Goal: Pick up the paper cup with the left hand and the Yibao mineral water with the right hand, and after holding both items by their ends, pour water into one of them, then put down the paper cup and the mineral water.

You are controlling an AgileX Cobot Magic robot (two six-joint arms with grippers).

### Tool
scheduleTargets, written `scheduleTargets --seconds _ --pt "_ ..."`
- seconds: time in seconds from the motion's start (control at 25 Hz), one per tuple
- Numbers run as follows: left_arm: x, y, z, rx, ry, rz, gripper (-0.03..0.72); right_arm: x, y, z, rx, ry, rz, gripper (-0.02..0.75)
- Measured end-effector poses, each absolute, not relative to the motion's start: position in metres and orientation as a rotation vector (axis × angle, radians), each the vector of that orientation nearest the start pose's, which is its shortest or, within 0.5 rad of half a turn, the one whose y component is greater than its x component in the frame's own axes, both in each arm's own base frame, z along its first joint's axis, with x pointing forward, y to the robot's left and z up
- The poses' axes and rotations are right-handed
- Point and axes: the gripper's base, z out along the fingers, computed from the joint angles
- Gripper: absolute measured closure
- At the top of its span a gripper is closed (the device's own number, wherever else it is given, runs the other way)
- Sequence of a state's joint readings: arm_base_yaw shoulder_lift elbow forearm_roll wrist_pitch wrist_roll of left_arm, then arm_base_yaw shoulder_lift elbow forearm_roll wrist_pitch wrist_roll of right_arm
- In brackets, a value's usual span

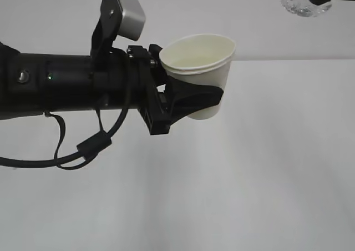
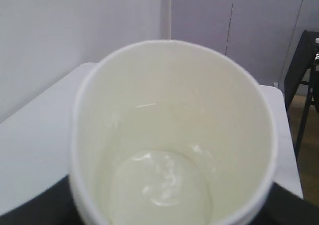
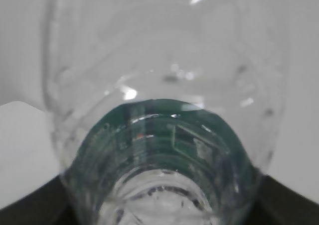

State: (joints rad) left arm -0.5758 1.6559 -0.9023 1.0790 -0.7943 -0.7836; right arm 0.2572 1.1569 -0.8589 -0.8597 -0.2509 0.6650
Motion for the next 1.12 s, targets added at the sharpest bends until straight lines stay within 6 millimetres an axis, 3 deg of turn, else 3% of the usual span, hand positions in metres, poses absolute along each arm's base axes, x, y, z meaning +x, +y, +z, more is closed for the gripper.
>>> scheduleTargets --seconds 1.12 --pt "0.305 -0.172 0.252 0.834 1.544 -0.75 0.244 0.248 0.083 0.362 -0.491 1.544 0.212 0.265"
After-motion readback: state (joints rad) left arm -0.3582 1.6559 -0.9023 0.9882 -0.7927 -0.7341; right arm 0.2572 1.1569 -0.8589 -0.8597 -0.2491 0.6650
